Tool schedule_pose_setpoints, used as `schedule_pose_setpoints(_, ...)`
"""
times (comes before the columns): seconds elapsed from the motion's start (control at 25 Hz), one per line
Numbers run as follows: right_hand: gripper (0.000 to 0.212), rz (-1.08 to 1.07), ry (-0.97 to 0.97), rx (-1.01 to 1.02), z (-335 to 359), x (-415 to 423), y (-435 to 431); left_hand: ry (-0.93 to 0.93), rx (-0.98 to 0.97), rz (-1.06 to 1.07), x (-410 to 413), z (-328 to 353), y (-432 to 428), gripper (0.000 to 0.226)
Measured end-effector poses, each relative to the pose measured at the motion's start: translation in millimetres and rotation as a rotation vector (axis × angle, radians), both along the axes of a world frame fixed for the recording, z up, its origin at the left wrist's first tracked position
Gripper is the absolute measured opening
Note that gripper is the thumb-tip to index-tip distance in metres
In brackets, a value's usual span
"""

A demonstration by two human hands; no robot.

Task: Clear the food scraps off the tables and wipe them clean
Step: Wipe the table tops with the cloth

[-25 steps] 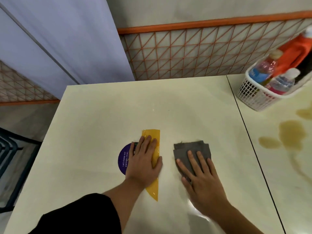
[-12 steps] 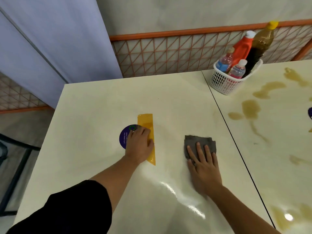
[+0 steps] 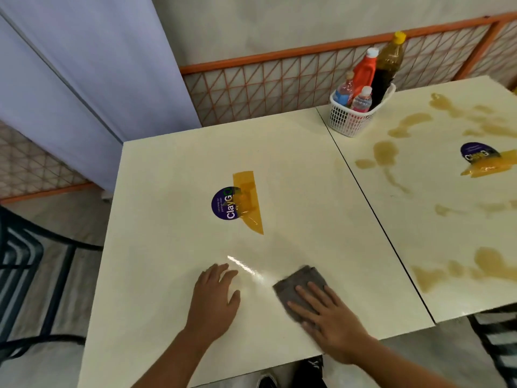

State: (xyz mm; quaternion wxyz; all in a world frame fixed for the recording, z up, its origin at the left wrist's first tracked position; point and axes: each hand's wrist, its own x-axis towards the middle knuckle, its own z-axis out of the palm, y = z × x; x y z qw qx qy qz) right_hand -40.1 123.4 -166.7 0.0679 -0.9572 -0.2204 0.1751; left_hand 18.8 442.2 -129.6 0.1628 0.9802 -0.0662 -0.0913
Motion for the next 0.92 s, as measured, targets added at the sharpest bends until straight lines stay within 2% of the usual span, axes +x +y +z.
schedule_pose_setpoints(0.08,0.051,-0.161,-0.004,-0.033,2,14,-31,0.032,-0.009,0.048,-31,2,13,0.054)
schedule_pose_setpoints(0.16,0.056,-0.327,0.080,-0.083,2,36,-36,0.050,-0.016,0.091,-48,0,24,0.056)
schedule_pose_setpoints(0.28,0.062,-0.423,0.097,-0.122,7,70,9,0.042,-0.008,0.132,-58,-2,32,0.057)
schedule_pose_setpoints(0.4,0.055,-0.298,0.086,-0.078,6,67,85,0.026,-0.008,0.150,-65,-3,40,0.058)
schedule_pose_setpoints(0.48,0.052,-0.192,0.037,-0.048,-3,35,130,0.034,-0.015,0.165,-70,0,45,0.059)
schedule_pose_setpoints(0.56,0.050,-0.138,0.105,0.007,-5,-7,162,0.059,-0.005,0.169,-74,1,50,0.059)
schedule_pose_setpoints(0.6,0.051,-0.082,0.048,0.074,-9,-29,168,0.063,0.005,0.165,-76,2,52,0.057)
schedule_pose_setpoints(0.68,0.050,0.032,-0.094,0.135,-11,-58,152,0.042,0.014,0.159,-84,5,58,0.055)
schedule_pose_setpoints(0.8,0.050,-0.008,0.068,-0.065,-4,-54,77,0.063,0.012,0.211,-93,8,62,0.048)
schedule_pose_setpoints(0.92,0.051,-0.121,0.094,-0.121,10,-58,3,0.076,-0.019,0.217,-104,5,54,0.048)
